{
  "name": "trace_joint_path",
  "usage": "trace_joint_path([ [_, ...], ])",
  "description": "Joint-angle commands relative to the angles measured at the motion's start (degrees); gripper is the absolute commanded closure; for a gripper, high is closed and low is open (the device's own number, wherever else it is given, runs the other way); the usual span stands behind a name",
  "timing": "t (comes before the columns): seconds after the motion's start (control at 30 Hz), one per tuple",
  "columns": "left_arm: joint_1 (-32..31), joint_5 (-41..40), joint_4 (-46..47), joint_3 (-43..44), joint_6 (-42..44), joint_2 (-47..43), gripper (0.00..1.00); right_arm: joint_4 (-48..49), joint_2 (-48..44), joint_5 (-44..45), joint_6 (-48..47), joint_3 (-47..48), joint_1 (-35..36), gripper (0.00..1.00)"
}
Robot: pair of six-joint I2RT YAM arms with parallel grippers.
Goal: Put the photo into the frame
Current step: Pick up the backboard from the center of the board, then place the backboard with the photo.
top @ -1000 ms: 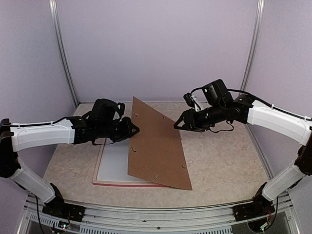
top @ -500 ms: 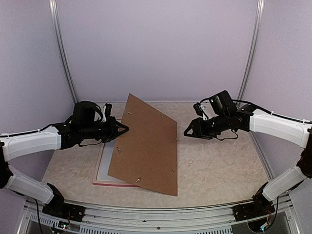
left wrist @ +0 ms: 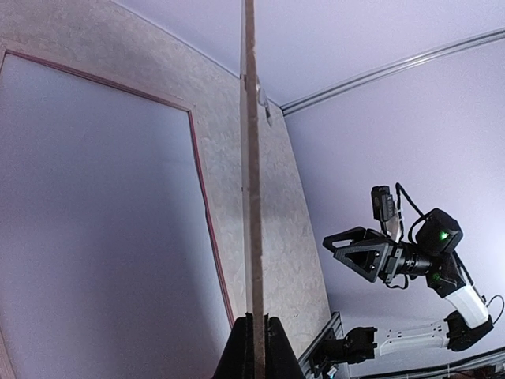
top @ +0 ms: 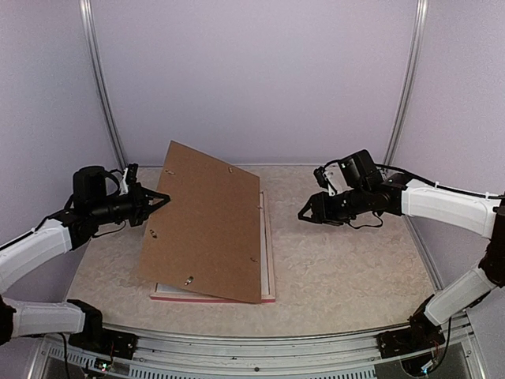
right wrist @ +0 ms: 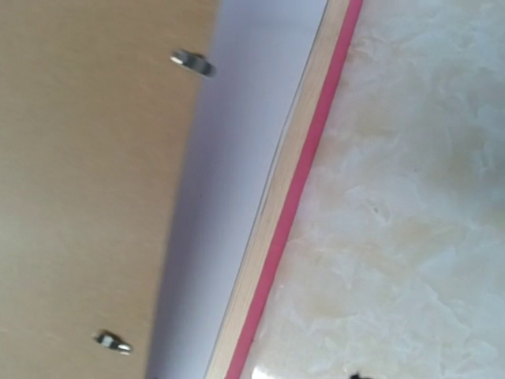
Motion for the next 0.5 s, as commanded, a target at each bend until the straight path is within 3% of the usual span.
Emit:
trace_joint_path([
  [0.0,4.0,8.45,4.13,-0.03,-0.73,-2.36,1.0,2.31,1.78,-0.03,-1.19,-0.76,-0.55,0.49],
  [0.17,5.72,8.69,5.06,-1.32,-2.42,-1.81,1.0,3.0,3.09,-0.25,-1.66,-0.9,-0.64,0.49],
  [0.47,5.82,8.55,15.26,-4.38,-7.41,4.13,1.0,4.15,3.59,-0.29,-2.19,-2.23,-0.73,0.5],
])
